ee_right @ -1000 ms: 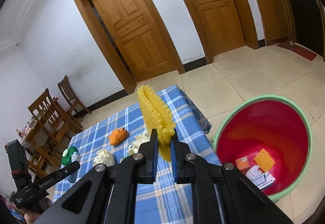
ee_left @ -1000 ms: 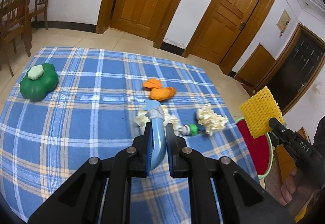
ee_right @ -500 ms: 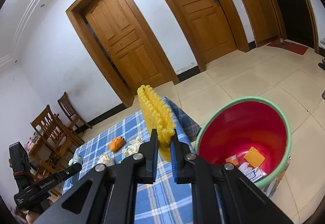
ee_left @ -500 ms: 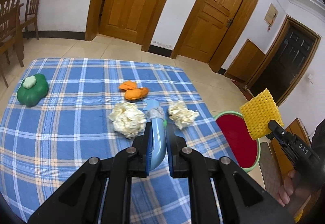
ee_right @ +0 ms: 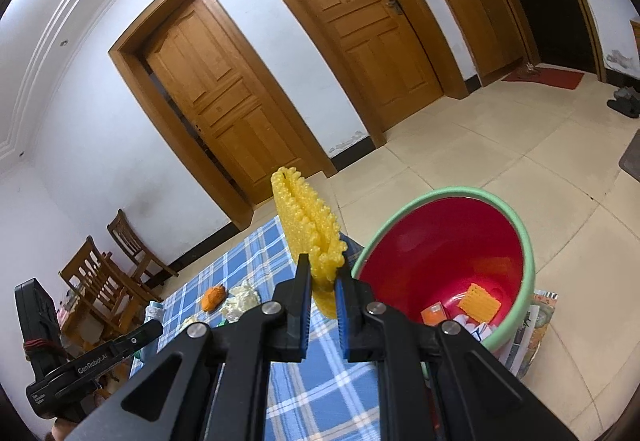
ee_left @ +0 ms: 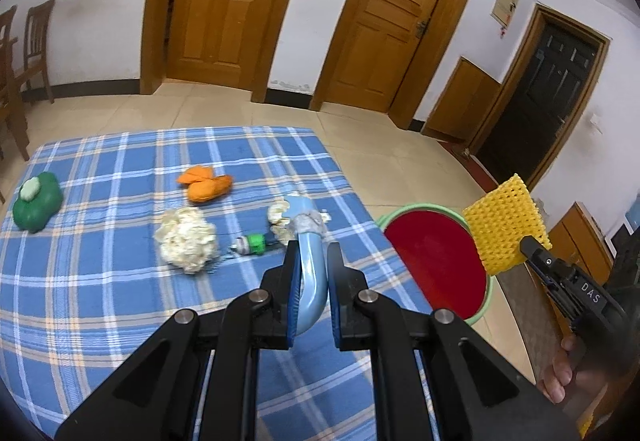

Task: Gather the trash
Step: 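Carry the blue piece and yellow foam block over the red bin and release both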

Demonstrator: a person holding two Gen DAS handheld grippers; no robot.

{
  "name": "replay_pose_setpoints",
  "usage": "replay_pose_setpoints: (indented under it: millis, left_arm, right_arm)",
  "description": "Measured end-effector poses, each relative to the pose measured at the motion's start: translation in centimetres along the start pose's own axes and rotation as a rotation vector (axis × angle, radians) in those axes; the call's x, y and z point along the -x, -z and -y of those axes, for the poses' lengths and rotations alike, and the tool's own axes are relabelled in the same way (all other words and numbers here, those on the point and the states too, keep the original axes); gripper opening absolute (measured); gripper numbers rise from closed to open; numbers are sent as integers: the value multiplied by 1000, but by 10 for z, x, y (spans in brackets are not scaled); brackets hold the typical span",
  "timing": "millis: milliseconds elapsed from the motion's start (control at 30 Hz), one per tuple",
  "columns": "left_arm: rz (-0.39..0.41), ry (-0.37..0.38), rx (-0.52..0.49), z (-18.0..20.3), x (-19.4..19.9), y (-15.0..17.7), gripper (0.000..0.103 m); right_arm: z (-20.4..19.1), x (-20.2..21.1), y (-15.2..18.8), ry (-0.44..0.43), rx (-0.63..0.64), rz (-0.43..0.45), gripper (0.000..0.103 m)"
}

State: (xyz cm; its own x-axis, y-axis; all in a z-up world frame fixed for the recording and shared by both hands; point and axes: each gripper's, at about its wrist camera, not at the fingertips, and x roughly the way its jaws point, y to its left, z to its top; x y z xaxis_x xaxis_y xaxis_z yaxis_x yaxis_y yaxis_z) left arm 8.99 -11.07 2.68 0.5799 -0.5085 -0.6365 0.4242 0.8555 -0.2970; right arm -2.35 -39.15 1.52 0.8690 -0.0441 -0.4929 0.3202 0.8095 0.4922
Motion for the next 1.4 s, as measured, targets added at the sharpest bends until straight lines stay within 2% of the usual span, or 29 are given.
replay_pose_setpoints:
  millis: [400, 967, 1233, 1400]
  left_arm:
    - [-51, 41, -83, 47, -29, -3, 12]
    - [-152, 111, -191, 109, -89, 3, 12]
    - [-191, 126, -220, 123, -109, 9, 12]
    - [-212, 132, -230, 129, -120, 11, 12]
  right_arm:
    - [36, 2, -6, 42, -80, 12, 13]
    - [102, -20, 1, 162, -183, -45, 16]
    - [120, -29, 7, 190, -213, -69, 33]
    - [129, -29, 8, 196, -234, -69, 36]
